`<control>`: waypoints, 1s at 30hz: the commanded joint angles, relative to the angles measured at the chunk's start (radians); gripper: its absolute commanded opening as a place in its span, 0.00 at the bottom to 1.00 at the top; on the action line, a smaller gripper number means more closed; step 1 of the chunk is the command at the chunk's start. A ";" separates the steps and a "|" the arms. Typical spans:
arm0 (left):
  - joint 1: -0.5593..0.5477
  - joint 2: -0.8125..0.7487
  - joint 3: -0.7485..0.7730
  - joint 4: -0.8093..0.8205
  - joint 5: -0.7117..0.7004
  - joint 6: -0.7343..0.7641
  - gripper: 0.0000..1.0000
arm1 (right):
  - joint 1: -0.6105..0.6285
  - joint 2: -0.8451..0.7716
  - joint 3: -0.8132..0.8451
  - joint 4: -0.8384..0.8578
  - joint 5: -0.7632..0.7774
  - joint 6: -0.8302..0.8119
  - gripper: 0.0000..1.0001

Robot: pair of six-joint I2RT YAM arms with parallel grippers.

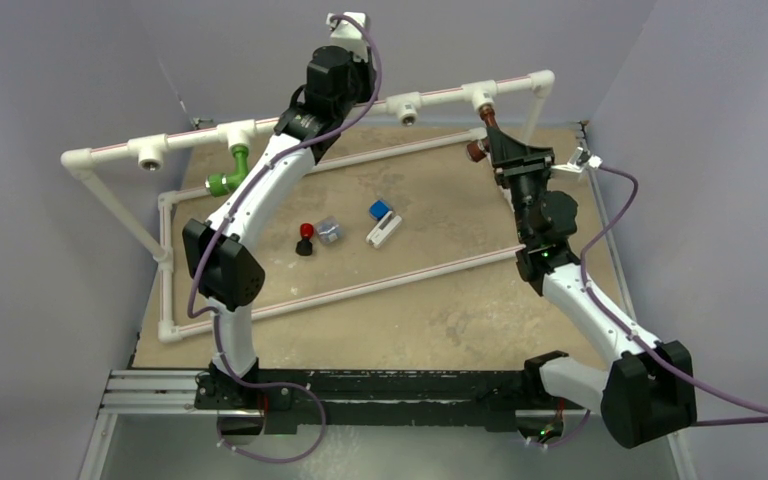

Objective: Install the water faucets

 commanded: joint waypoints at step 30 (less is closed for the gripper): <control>0.056 0.073 -0.083 -0.235 0.147 -0.020 0.16 | 0.024 -0.272 0.179 -0.480 0.177 -0.795 0.83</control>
